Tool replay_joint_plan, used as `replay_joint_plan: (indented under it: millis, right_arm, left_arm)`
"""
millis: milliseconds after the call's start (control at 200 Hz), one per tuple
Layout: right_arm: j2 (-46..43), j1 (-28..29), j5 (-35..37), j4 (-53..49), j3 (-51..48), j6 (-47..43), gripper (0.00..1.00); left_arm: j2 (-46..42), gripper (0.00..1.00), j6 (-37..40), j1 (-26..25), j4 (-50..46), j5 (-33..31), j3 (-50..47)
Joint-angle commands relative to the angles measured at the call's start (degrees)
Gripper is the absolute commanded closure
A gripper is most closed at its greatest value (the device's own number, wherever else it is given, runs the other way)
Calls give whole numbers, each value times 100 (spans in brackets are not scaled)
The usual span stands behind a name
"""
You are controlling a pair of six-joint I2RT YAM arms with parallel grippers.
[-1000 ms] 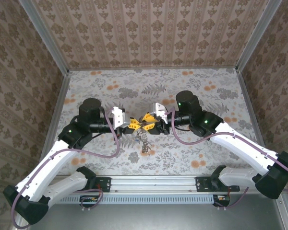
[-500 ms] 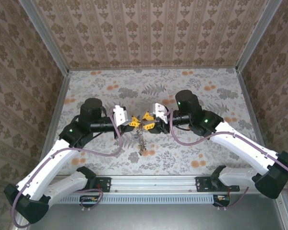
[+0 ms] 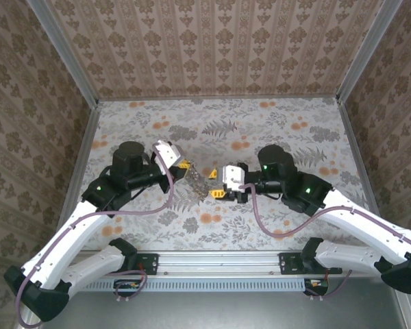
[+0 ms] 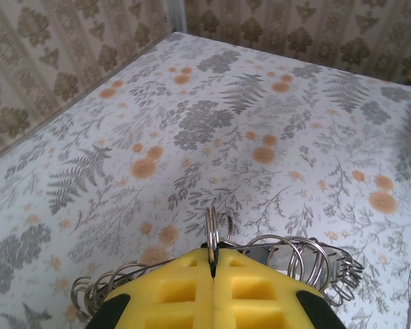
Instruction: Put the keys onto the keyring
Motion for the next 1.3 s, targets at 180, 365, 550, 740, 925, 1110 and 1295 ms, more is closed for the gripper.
replay_joint_plan:
  millis: [180, 365, 550, 740, 925, 1110, 1295]
  right_arm:
    - [145, 635, 1522, 1311, -757, 1438, 61]
    - [398, 865, 1955, 2236, -1058, 2345, 63]
    - [778, 864, 2368, 3544, -1430, 3456, 58]
    - [716, 856, 2127, 2962, -1276, 1761, 60]
    - [356, 357, 1666, 1683, -713, 646, 54]
    - [619, -26, 1402, 1068, -161, 813, 47]
    - [1067, -49, 1372, 666, 271, 1243, 46]
  left_arm:
    - [-154, 100, -1426, -59, 441, -1030, 260]
    - [-153, 100, -1936, -123, 497, -1499, 224]
    - [-84, 100, -2367, -194, 516, -1773, 229]
    - [-56, 100, -2350, -298, 540, -1769, 216]
    - [-91, 100, -2221, -340, 507, -1668, 181]
    - [-100, 100, -2229, -387, 566, -1524, 181]
    - [-100, 100, -2264, -415, 620, -1539, 181]
